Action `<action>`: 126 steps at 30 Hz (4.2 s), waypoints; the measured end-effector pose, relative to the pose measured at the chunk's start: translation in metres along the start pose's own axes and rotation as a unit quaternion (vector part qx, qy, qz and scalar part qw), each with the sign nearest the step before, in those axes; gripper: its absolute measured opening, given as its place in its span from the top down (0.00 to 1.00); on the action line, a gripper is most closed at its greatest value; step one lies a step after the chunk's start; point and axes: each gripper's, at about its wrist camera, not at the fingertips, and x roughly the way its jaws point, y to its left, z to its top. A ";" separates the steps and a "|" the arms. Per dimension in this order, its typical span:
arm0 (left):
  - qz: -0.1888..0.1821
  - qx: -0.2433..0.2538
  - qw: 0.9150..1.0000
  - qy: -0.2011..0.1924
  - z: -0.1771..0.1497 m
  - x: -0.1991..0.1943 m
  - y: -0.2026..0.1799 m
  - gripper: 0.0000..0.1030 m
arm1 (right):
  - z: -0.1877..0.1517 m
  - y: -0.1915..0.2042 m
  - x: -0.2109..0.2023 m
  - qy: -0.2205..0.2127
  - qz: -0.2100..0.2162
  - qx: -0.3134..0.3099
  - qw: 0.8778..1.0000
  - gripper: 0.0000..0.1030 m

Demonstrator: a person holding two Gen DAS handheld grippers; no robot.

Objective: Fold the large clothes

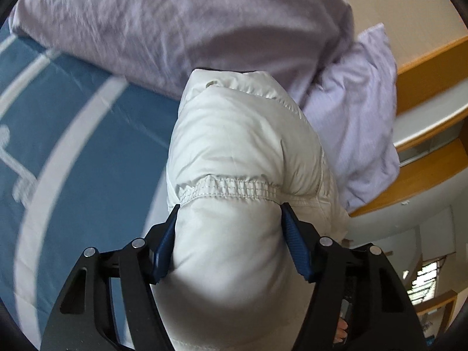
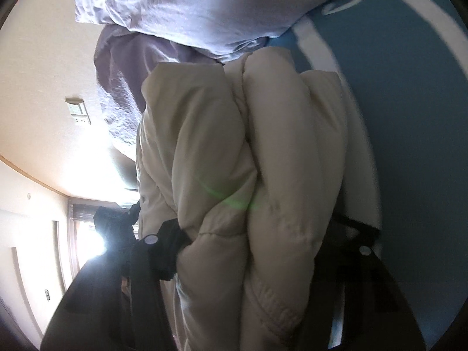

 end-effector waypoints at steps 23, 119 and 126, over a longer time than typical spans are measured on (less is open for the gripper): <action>0.135 0.093 0.983 -0.087 0.014 -0.020 -0.034 0.19 | -0.005 0.041 -0.020 -0.055 -0.135 -0.011 0.989 0.26; 0.119 0.218 0.966 -0.077 -0.217 -0.151 -0.030 0.08 | -0.291 0.154 -0.042 -0.138 -0.343 -0.261 0.892 0.02; 0.116 0.224 0.965 -0.074 -0.219 -0.149 -0.033 0.08 | -0.292 0.155 -0.041 -0.140 -0.342 -0.263 0.891 0.02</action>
